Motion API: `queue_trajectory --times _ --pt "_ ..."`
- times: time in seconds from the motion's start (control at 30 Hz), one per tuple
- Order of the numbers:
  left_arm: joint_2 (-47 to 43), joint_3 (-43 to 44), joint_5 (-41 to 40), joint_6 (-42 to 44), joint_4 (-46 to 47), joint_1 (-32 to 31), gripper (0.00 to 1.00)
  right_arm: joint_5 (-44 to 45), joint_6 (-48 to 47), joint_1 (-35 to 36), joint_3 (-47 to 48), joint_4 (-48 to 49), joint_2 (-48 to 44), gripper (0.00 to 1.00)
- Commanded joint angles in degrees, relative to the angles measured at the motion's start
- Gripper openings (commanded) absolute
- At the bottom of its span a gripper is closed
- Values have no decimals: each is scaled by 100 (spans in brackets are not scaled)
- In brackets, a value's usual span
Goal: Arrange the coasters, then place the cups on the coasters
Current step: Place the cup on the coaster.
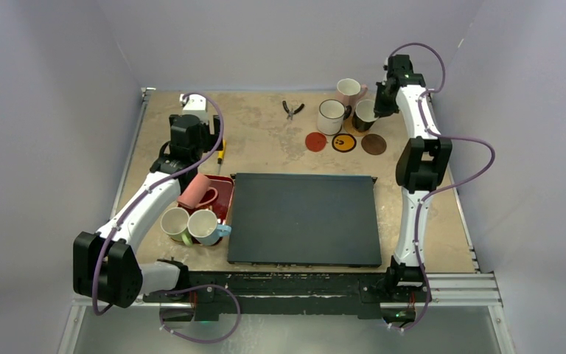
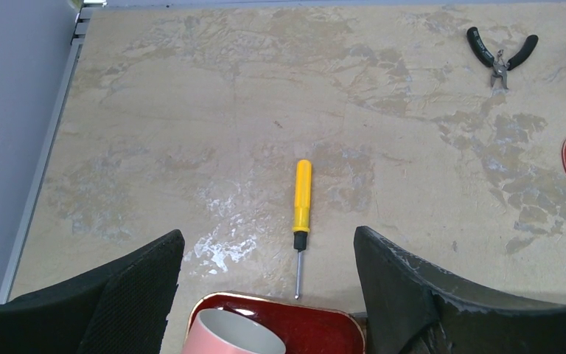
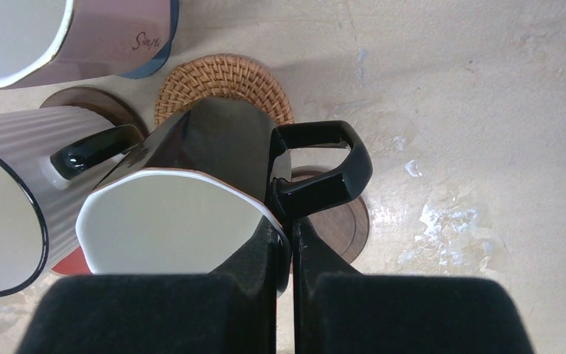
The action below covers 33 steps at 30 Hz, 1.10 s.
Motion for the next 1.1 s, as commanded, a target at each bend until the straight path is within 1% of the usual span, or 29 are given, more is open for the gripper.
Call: queue_trajectory --times 0.0,0.87,0.97,1.07 --pt "18 32 78 -9 164 41 81 -176 90 58 410 206 -161 0" --pt "52 58 113 -37 146 35 81 -176 81 86 542 77 28 0" --pt "61 57 121 -40 137 35 80 -307 86 86 550 54 58 0" --pt "69 61 122 -37 137 41 80 -334 81 86 552 51 77 5"
